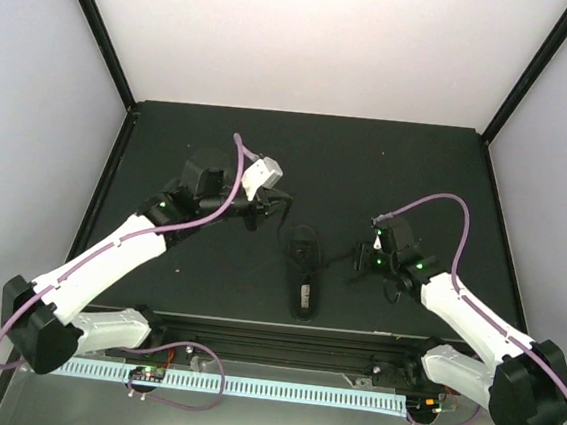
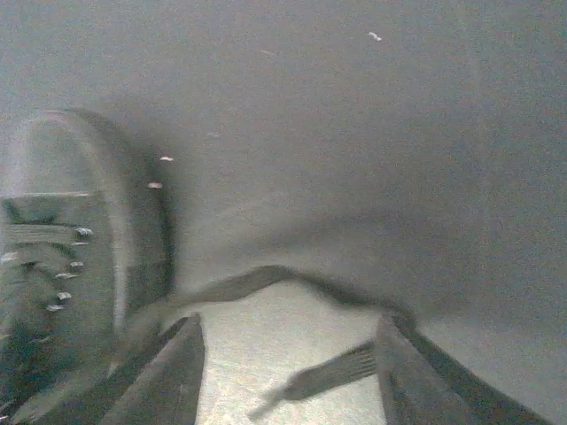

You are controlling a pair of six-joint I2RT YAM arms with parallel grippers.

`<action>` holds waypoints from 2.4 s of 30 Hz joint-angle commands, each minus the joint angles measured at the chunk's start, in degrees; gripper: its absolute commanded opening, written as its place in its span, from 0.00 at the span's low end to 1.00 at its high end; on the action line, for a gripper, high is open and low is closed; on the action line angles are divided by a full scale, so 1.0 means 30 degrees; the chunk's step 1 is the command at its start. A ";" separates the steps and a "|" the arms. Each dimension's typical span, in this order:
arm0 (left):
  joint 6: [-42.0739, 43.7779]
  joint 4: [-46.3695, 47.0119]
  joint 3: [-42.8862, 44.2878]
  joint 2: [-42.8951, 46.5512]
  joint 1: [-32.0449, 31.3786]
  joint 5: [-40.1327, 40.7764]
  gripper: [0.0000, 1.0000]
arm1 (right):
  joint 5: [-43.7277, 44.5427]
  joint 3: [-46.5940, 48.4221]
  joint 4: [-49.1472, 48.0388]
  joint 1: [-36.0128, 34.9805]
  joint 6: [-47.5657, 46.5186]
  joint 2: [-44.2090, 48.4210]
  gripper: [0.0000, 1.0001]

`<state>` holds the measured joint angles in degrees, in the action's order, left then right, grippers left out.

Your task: Tie the shoes

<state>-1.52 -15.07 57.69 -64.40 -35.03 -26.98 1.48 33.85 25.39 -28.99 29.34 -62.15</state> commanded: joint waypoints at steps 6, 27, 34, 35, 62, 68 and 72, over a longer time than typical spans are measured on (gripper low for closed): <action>0.1828 -0.2080 0.1002 -0.1387 -0.0145 -0.5610 0.02 | -0.8408 -0.0667 -0.6103 0.0143 -0.1219 0.5690 0.91; 0.4159 -0.3653 0.1123 -0.1030 -0.1152 -0.9937 0.02 | -1.8223 0.1935 -1.0508 -0.1307 0.0595 0.3468 0.68; 0.4293 -0.3786 0.1160 -0.1092 -0.1384 -0.9831 0.02 | -1.8320 0.1940 -1.0547 -0.1920 0.0590 0.2707 0.51; 0.4312 -0.3797 0.1145 -0.1095 -0.1398 -0.9820 0.02 | -1.8317 0.1910 -1.0598 -0.1979 0.0627 0.2704 0.50; 0.0996 -0.0449 -0.0404 0.0280 -0.2142 -0.2630 0.75 | -1.3785 0.0554 -1.0352 -0.2720 0.2161 0.4660 0.02; -0.4067 0.7715 -0.6730 0.2896 -0.2734 0.0583 0.76 | -1.2275 0.0162 -1.0426 -0.2712 0.3151 0.5476 0.02; -0.3113 1.0684 -0.9019 0.2887 -0.3544 0.2106 0.76 | -1.1109 0.0086 -1.0147 -0.2706 0.3634 0.6148 0.02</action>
<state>-8.56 2.33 34.76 -55.35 -43.57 -28.21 -36.86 34.79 -5.48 -36.91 38.09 -46.09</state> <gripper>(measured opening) 0.759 0.017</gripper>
